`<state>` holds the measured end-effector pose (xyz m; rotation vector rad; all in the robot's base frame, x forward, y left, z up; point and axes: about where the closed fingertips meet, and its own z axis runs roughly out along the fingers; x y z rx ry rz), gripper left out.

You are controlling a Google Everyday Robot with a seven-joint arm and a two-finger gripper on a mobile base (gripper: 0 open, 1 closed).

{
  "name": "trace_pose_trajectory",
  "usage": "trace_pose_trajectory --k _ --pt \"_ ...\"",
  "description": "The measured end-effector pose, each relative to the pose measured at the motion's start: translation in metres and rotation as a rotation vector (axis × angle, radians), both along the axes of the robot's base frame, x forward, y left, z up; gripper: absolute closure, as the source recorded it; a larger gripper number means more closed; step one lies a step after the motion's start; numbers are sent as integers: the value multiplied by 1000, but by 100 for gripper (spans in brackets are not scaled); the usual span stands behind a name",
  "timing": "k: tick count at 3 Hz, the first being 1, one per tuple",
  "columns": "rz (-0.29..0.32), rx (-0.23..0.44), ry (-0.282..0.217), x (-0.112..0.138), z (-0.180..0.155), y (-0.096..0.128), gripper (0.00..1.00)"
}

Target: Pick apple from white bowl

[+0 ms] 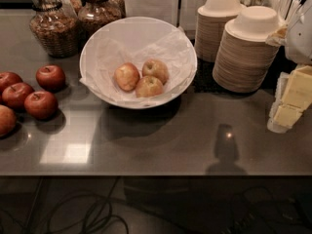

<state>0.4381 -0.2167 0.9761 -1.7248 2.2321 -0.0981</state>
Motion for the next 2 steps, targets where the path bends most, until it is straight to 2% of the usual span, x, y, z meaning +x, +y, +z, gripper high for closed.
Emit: trace_pose_trajectory --k 2 --pt "3 16 -18 4 4 6 0"
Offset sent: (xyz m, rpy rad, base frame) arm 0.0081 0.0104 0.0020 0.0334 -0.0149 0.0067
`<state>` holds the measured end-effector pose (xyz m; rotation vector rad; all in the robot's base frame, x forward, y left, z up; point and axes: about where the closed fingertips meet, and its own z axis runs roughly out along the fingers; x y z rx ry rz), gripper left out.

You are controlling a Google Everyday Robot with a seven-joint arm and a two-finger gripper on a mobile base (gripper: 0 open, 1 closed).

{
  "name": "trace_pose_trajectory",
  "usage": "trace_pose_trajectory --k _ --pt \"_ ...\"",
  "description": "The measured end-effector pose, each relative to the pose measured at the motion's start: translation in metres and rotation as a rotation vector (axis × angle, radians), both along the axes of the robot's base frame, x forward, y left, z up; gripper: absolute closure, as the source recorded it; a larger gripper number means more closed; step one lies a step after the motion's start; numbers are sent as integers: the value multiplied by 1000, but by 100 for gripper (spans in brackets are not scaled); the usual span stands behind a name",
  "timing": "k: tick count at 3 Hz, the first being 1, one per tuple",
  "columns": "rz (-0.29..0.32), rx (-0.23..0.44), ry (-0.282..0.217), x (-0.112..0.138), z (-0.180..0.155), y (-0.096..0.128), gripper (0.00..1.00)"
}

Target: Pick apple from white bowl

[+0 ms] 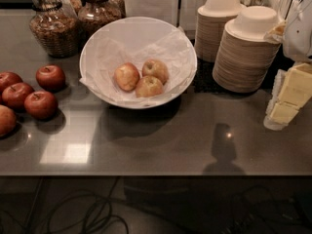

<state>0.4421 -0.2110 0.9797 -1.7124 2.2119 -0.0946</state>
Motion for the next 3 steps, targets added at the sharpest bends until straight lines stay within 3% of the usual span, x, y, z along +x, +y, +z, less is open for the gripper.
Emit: trace_pose_trajectory --k 1,2,3 --pt "66 50 -60 22 11 43 0" --pt "66 51 -60 22 11 43 0" --pt "59 142 -81 36 10 68 0"
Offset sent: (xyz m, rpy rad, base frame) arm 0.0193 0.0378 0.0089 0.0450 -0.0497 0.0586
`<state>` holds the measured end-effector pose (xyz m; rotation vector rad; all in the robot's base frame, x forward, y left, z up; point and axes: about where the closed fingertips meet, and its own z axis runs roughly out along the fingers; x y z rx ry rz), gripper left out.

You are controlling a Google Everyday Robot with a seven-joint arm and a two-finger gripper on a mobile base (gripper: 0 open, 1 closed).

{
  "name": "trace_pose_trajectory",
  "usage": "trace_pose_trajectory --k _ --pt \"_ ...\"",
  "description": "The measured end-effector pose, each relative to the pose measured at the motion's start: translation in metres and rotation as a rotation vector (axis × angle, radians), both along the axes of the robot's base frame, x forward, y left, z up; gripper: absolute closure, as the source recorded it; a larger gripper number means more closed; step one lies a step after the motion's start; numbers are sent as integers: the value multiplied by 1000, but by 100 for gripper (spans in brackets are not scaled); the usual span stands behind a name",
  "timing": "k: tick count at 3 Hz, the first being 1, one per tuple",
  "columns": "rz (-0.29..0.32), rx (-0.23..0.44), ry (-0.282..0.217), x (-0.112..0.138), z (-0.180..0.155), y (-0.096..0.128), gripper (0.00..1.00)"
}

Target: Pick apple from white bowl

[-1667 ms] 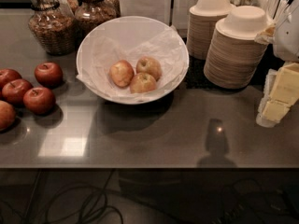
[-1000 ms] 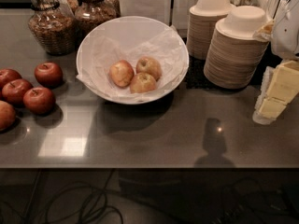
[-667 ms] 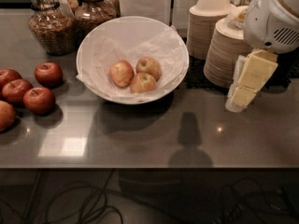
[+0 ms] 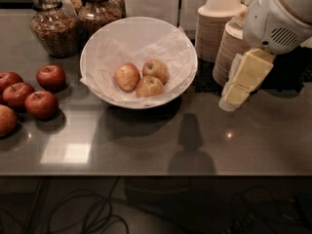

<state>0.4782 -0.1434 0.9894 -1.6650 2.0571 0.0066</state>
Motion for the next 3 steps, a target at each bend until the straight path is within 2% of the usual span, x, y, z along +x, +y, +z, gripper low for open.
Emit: trace_pose_trajectory --k 1,2,3 --pt "23 124 -38 28 3 43 0" --pt "40 226 -71 53 11 75 0" --pt "67 264 -83 72 15 104 0"
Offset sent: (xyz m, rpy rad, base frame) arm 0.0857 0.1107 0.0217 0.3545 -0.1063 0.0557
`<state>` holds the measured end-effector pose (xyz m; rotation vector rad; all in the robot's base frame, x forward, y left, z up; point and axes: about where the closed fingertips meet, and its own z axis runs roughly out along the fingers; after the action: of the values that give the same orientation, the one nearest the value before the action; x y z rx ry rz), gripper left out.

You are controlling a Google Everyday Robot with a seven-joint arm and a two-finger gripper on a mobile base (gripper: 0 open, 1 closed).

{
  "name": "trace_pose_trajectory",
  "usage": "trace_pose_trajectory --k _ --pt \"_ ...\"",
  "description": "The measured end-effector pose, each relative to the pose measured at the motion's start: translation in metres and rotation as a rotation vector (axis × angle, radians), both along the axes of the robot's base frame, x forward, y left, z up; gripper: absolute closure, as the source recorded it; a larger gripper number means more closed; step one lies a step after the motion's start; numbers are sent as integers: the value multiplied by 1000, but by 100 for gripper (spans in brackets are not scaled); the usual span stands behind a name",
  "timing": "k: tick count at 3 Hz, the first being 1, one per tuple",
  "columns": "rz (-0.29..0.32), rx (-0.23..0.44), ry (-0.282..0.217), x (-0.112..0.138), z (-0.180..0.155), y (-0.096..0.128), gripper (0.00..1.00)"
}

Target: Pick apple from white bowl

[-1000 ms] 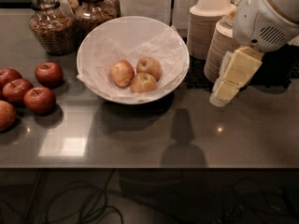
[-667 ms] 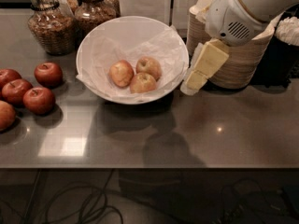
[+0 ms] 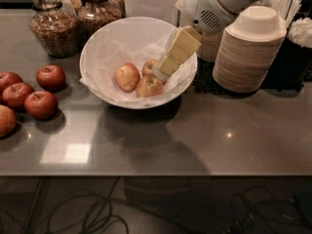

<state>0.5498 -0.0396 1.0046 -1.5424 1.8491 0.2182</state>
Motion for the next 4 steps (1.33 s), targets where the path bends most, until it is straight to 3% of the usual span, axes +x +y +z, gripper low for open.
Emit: trace_pose_trajectory --k 1,2,3,4 --pt "39 -16 8 17 -12 23 0" --pt "100 -59 8 30 -29 52 19" --pt "154 -99 9 39 -47 75 18" --pt "179 -122 15 48 -62 85 1"
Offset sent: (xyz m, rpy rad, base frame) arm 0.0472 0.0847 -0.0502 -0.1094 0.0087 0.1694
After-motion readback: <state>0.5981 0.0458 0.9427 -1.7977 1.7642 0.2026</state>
